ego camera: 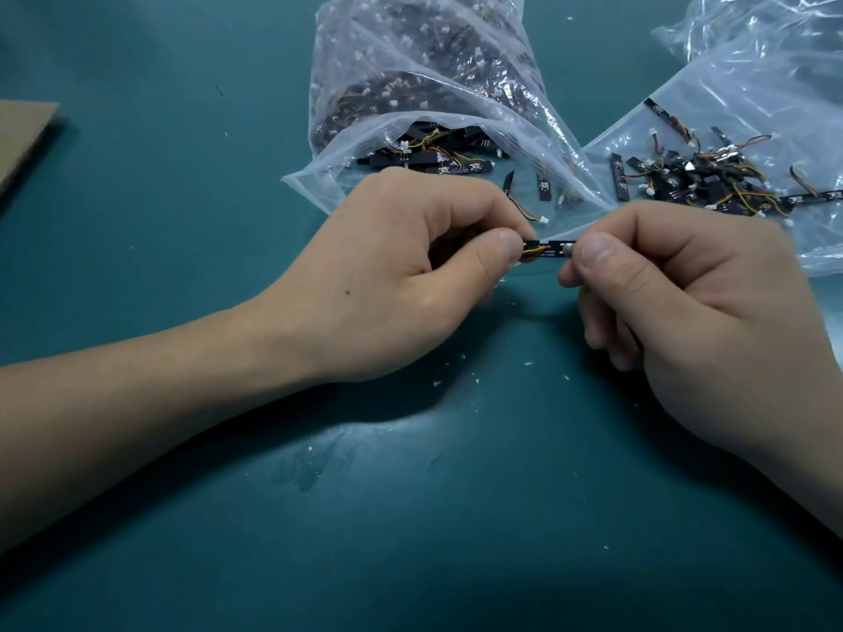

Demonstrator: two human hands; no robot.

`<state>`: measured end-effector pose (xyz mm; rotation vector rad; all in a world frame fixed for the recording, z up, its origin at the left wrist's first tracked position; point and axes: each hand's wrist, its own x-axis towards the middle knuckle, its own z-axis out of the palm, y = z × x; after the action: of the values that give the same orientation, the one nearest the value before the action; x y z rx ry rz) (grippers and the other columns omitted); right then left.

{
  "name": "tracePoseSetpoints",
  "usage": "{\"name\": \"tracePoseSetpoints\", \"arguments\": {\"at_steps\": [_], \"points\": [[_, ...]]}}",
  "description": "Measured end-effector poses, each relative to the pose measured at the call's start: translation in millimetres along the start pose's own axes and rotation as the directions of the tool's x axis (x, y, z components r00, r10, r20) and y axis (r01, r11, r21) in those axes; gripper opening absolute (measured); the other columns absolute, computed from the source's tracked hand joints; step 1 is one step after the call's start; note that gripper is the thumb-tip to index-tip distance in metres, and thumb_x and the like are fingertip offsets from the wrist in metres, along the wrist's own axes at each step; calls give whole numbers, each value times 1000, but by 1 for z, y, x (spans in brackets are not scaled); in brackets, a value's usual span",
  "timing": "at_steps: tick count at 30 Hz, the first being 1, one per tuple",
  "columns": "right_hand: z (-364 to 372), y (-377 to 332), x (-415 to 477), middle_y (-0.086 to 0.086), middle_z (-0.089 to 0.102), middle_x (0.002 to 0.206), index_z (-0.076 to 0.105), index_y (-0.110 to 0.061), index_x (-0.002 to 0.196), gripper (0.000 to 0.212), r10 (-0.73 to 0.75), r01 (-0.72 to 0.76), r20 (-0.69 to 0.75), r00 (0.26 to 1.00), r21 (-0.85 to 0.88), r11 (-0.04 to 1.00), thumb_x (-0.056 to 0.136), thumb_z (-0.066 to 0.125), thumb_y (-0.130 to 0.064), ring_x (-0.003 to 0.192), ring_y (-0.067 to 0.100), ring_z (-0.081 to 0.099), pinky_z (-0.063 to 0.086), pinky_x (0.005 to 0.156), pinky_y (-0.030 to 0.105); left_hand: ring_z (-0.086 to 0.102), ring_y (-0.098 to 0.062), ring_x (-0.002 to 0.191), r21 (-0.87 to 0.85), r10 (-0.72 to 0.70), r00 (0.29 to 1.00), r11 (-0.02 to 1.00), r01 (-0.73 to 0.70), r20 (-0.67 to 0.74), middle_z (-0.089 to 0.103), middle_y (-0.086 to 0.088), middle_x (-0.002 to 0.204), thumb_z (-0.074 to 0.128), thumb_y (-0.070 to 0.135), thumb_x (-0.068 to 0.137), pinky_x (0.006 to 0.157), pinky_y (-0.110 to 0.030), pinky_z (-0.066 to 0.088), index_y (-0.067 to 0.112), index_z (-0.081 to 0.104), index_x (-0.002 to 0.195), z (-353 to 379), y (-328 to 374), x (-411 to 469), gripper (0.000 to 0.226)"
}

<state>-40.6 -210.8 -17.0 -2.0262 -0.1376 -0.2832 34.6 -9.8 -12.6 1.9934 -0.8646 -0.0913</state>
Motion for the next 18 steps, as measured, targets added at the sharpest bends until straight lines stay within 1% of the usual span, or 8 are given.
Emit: {"name": "tracePoseSetpoints", "arguments": {"at_steps": [3,5,6,8,11,14,16,18], "points": [[0,1,0,2,63,57,67,-21,81,28,15,-14,-14,1000,22,1000,98,55,-39,39,16,48,37,42,22,56,-7,56,-23,17,1000,1000,-16,5,67,3,66,61,17,98,56,-14,41,15,75,101,0,0,0,15],[0,1,0,3,63,57,67,-20,80,27,14,-13,-19,1000,29,999,98,55,-37,38,16,48,37,41,22,54,-7,56,-50,24,999,999,-23,21,64,5,65,64,21,97,55,-19,41,15,75,102,0,1,0,13],[0,1,0,2,63,57,67,-20,79,27,10,-10,-19,1000,28,1000,98,55,-36,39,16,48,37,41,22,52,-6,56,-57,27,999,998,-25,29,61,8,64,66,22,96,55,-19,40,15,75,101,0,1,0,13],[0,0,0,2,63,57,66,-21,79,28,2,-2,-16,1000,14,1000,99,55,-37,39,16,49,37,42,22,48,-2,56,-50,30,999,998,-29,28,57,14,63,67,20,95,57,-14,38,14,75,98,0,1,0,10],[0,0,1,1,63,56,67,-22,78,28,-2,2,-15,1000,2,1000,98,55,-38,41,16,49,38,44,20,48,-2,54,1,25,1000,1000,-25,3,55,19,61,66,17,96,56,-10,34,15,75,95,2,0,0,9],[1,0,0,0,63,57,67,-23,78,28,-7,7,-12,1000,-7,1000,98,55,-38,41,15,50,38,45,19,54,-11,54,70,43,999,997,-43,-2,63,13,65,66,17,96,54,-14,37,17,74,95,3,1,-2,9],[1,0,0,0,63,57,66,-23,78,28,-10,10,-12,1000,-10,1000,98,55,-38,42,15,51,38,45,18,59,-16,58,77,49,999,996,-49,1,69,6,70,64,18,97,55,-20,43,18,75,97,3,1,-2,11],[1,0,0,0,63,57,66,-23,77,27,-13,13,-13,1000,-18,1000,98,55,-37,42,15,51,38,46,18,60,-18,61,71,47,999,996,-47,3,71,4,73,62,17,96,58,-26,48,17,75,98,2,1,-2,14]]}}
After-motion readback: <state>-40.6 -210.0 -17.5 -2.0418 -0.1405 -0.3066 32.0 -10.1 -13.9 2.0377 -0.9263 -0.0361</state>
